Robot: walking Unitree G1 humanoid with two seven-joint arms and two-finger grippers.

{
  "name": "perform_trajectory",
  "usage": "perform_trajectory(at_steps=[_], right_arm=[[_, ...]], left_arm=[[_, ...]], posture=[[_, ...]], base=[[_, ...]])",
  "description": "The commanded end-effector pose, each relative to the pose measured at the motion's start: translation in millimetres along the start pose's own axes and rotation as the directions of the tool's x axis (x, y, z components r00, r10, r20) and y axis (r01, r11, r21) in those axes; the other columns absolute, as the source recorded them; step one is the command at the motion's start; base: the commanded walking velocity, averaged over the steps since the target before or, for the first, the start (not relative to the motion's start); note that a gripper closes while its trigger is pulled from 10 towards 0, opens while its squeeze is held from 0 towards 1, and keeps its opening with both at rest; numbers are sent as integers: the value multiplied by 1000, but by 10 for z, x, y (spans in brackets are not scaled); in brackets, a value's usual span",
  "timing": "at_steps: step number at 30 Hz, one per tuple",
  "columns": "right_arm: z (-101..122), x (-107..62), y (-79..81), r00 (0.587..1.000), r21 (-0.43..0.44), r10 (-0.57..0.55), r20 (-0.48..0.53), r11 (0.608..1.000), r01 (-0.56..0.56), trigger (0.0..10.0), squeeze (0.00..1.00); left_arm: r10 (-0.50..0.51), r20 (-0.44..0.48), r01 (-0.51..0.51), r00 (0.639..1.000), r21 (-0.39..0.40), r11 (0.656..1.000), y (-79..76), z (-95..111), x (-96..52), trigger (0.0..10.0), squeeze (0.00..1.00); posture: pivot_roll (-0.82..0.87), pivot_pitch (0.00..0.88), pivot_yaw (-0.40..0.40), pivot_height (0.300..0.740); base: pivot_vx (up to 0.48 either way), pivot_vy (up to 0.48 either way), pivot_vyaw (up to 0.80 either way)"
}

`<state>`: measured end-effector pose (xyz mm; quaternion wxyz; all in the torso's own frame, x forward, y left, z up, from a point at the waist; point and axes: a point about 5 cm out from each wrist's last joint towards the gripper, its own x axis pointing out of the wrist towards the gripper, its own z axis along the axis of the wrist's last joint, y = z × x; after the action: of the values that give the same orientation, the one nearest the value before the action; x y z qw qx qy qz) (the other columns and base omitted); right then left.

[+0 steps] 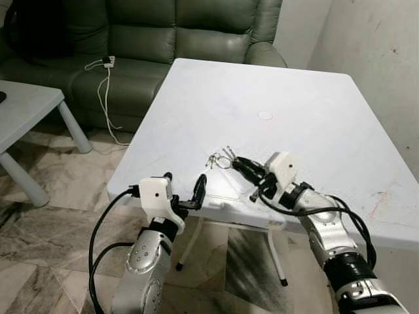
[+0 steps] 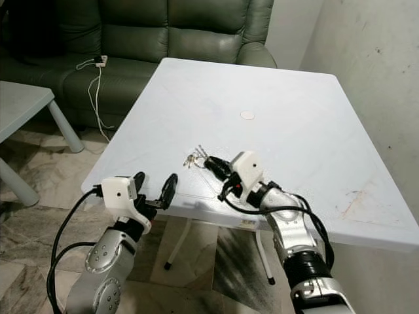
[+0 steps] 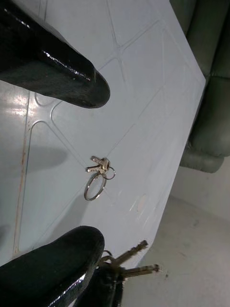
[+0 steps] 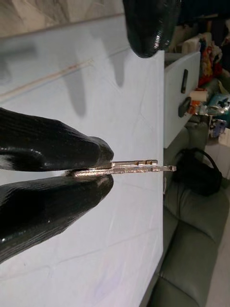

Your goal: Hang keys on a hook

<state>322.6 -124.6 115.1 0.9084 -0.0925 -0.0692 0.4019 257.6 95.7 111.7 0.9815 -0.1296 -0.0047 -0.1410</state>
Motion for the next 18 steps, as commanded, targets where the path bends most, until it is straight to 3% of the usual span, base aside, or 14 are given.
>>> perform_trajectory(at_steps=[1, 8, 18], right_arm=[[15, -12, 10, 999, -50, 33, -13, 998, -33, 10000, 0], [-46, -52, 109, 989, -159, 123, -81, 978, -134, 10000, 0], [-29, -27, 104, 996, -85, 72, -48, 993, -76, 10000, 0]], left_arm=[[-9, 34, 10, 999, -27, 1000, -84, 68, 53, 10000, 0], [-13, 35, 14, 999, -28, 1000, -87, 75, 60, 10000, 0], [-21, 34, 22, 999, -29, 999, -112, 70, 60, 10000, 0]], posture=[[32, 42, -77, 740], [31, 39, -76, 740], [32, 32, -76, 740]], base=[[0, 0, 0], [0, 0, 0], [0, 0, 0]])
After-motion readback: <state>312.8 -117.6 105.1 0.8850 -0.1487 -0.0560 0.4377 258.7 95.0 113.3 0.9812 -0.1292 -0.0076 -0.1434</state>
